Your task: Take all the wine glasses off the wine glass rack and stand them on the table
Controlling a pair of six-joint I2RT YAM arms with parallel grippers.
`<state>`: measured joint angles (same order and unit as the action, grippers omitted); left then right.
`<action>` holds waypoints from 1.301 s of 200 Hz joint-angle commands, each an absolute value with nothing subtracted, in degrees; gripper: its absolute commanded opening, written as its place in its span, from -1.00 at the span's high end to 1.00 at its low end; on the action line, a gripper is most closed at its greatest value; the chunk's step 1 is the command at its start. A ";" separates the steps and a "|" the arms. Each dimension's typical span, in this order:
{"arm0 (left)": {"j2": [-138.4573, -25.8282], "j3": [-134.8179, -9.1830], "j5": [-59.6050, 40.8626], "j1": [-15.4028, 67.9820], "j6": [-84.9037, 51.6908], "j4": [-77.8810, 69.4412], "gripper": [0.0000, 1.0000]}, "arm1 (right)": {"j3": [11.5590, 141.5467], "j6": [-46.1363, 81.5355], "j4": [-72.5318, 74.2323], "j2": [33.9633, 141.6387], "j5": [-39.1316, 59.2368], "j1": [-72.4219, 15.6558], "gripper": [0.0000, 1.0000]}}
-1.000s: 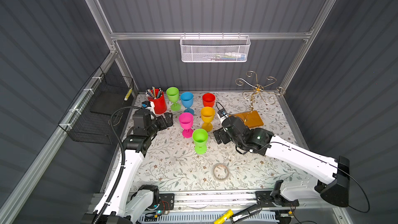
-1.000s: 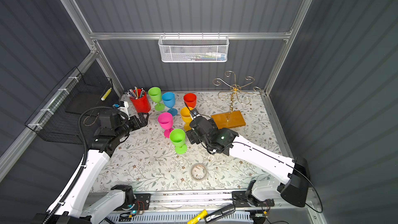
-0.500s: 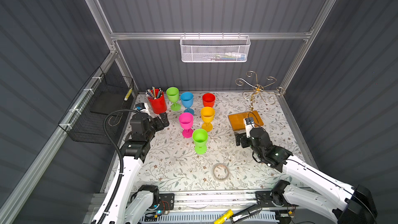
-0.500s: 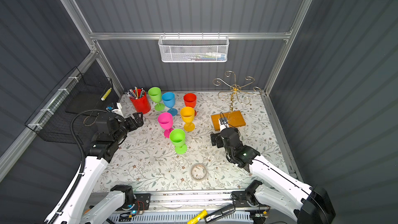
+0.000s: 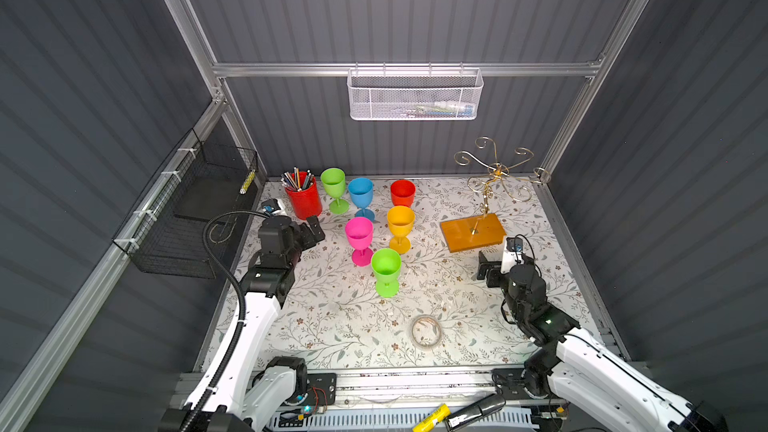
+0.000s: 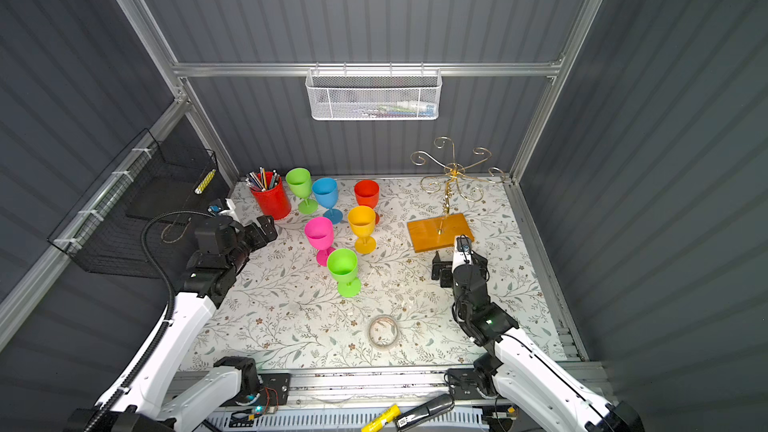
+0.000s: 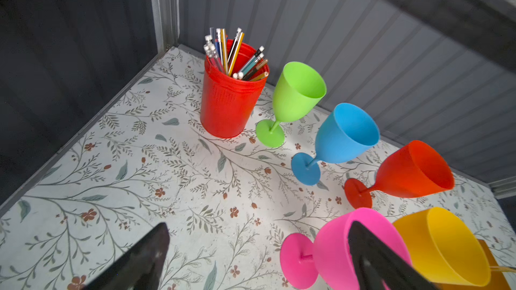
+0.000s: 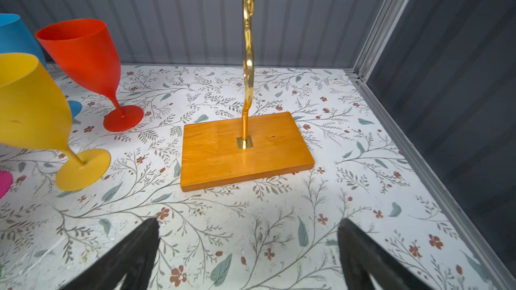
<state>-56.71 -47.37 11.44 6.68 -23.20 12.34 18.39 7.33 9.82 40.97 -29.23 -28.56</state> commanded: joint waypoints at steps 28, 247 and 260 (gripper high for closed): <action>-60.77 -43.39 15.45 6.31 -19.02 7.44 -1.00 | 11.04 5.48 27.98 39.00 -27.51 -23.41 -0.98; -84.66 -36.60 12.33 4.22 -6.54 -17.32 -1.00 | 5.01 8.78 54.04 59.39 -18.23 -2.29 -0.98; -85.17 -34.88 11.97 4.22 -5.22 -20.78 -1.00 | 5.38 7.74 54.03 59.66 -18.99 -2.17 -0.98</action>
